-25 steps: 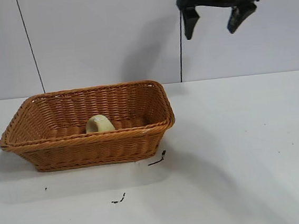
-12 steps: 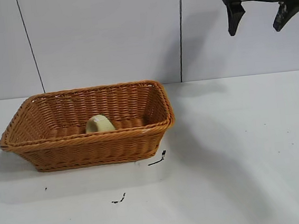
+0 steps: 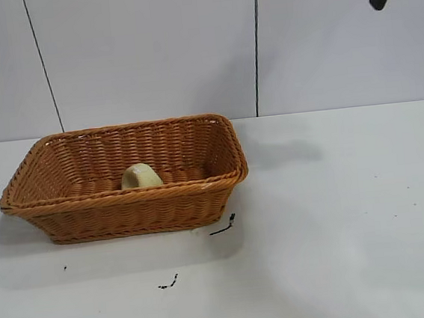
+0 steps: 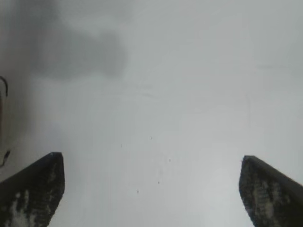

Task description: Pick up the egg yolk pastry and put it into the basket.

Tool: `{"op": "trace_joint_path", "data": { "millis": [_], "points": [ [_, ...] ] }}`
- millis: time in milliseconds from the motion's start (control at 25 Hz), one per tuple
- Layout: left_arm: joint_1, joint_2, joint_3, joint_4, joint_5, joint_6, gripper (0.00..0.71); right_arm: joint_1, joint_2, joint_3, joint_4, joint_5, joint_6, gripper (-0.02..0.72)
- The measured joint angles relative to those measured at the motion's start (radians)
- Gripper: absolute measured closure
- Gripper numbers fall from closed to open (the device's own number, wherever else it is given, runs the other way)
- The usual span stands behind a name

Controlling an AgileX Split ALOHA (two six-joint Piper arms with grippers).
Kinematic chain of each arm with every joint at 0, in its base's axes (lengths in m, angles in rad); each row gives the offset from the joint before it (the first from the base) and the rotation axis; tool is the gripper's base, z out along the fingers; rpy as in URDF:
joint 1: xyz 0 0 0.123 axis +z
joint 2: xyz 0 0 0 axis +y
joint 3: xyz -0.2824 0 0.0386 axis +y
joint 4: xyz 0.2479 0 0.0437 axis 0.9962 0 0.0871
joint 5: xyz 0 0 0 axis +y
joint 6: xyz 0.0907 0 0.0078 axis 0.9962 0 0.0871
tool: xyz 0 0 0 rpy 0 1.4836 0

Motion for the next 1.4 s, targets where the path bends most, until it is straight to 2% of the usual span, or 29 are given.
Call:
{"op": "trace_joint_path", "data": {
  "millis": [120, 360, 480, 920, 1400],
  "points": [
    [0.0, 0.0, 0.0, 0.0, 0.0, 0.0, 0.014, 0.0, -0.185, 0.2, 0.0, -0.013, 0.0, 0.01],
    [0.0, 0.0, 0.0, 0.0, 0.0, 0.0, 0.014, 0.0, -0.586, 0.568, 0.0, -0.163, 0.0, 0.01],
    [0.0, 0.0, 0.0, 0.0, 0.0, 0.0, 0.014, 0.001, -0.78, 0.681, 0.0, -0.169, -0.006, 0.01],
    [0.0, 0.0, 0.0, 0.0, 0.0, 0.0, 0.014, 0.001, -1.229, 0.699, 0.0, -0.182, -0.012, 0.01],
    [0.0, 0.0, 0.0, 0.0, 0.0, 0.0, 0.014, 0.001, -1.261, 0.699, 0.0, -0.182, -0.012, 0.01]
  ]
}}
